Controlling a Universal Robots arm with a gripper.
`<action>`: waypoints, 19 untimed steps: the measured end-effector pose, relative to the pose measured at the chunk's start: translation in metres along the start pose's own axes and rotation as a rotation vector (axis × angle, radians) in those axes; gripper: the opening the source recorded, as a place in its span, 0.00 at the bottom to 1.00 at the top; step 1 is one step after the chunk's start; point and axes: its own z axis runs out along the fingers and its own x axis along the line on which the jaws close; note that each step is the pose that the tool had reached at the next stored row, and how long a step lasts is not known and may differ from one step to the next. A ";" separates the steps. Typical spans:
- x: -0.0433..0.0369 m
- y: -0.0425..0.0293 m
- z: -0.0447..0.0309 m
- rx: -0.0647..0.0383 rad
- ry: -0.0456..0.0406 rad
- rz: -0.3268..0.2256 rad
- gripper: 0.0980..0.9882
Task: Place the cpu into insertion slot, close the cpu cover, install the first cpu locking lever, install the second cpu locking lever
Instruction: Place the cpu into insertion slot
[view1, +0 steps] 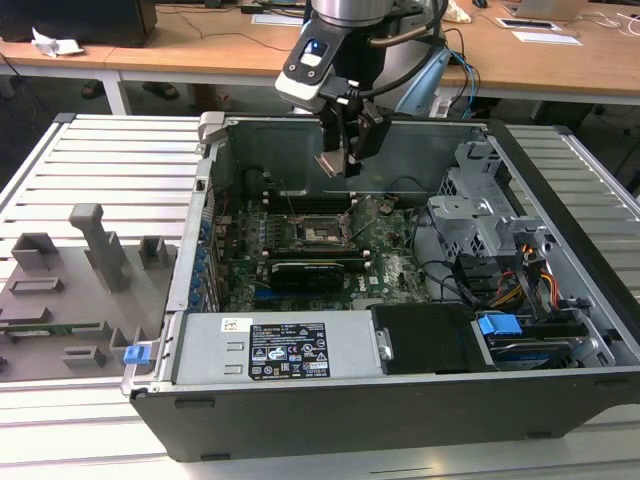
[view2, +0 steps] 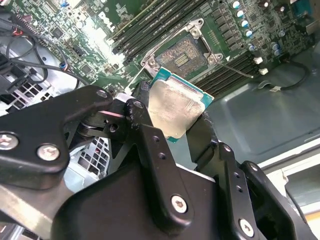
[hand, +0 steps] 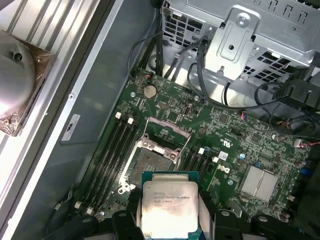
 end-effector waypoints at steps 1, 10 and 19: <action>0.0000 0.0000 0.0004 0.000 -0.0006 0.009 0.50; -0.0001 -0.0002 0.0029 0.002 -0.0034 0.062 0.50; -0.0001 -0.0004 0.0052 0.004 -0.0057 0.114 0.50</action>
